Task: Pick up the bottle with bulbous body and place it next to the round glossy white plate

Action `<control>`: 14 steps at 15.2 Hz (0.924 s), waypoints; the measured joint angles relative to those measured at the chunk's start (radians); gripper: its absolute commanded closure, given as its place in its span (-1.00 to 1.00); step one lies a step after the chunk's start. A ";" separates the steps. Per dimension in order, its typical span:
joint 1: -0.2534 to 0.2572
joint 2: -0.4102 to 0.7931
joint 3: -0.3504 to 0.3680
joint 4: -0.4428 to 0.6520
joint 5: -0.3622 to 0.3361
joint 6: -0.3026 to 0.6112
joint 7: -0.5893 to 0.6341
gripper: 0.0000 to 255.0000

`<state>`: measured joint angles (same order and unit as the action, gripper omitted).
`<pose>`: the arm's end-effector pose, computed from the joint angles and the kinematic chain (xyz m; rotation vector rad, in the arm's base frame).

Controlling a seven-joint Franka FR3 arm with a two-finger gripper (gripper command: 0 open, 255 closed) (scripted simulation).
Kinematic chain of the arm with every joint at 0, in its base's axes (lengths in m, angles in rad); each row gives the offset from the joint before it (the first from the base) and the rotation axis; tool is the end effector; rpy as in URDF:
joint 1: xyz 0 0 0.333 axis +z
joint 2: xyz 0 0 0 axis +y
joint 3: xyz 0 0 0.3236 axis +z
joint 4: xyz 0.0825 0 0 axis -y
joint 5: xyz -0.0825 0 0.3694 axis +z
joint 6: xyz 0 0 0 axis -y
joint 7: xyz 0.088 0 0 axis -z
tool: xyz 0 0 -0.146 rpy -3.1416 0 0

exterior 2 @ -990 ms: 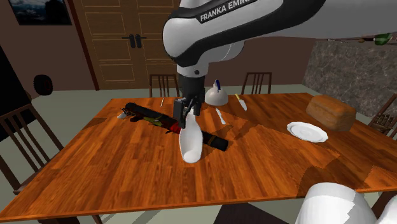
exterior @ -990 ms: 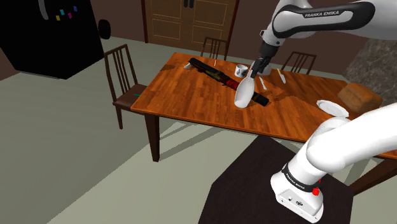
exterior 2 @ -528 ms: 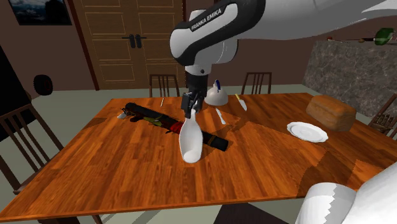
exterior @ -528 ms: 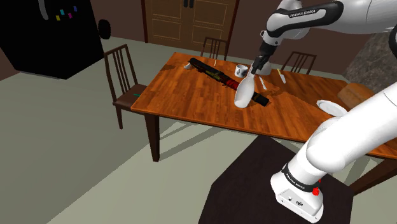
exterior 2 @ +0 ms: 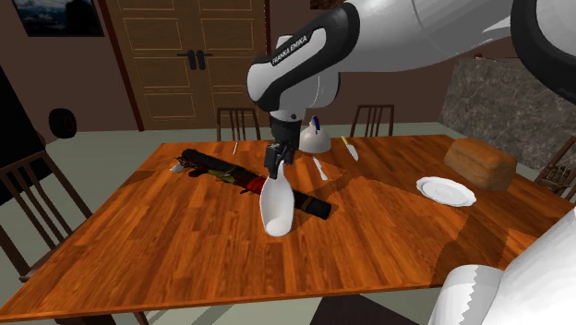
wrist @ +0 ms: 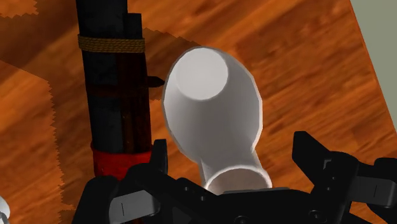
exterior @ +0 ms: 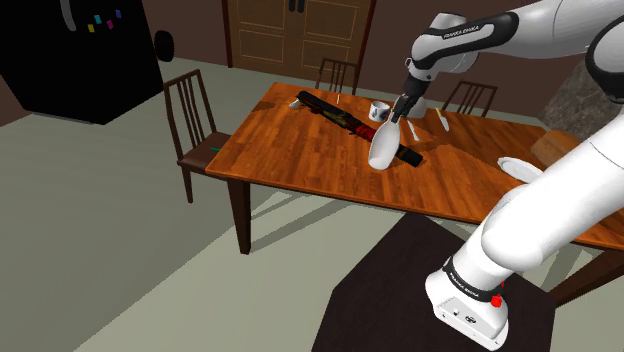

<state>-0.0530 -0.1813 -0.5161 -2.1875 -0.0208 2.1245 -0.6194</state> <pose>0.4170 -0.2757 0.4385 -3.1289 -0.0989 -0.1861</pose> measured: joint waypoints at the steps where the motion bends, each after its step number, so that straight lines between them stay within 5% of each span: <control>1: 0.000 0.003 0.000 -0.008 0.001 0.010 -0.001 -1.00; 7: 0.000 0.009 -0.003 -0.013 0.005 0.022 -0.005 -1.00; 8: 0.000 0.009 -0.003 -0.013 0.005 0.022 -0.005 1.00; 14: 0.000 0.009 -0.003 -0.013 0.005 0.022 -0.005 1.00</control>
<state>-0.0528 -0.1725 -0.5190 -2.2005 -0.0161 2.1461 -0.6245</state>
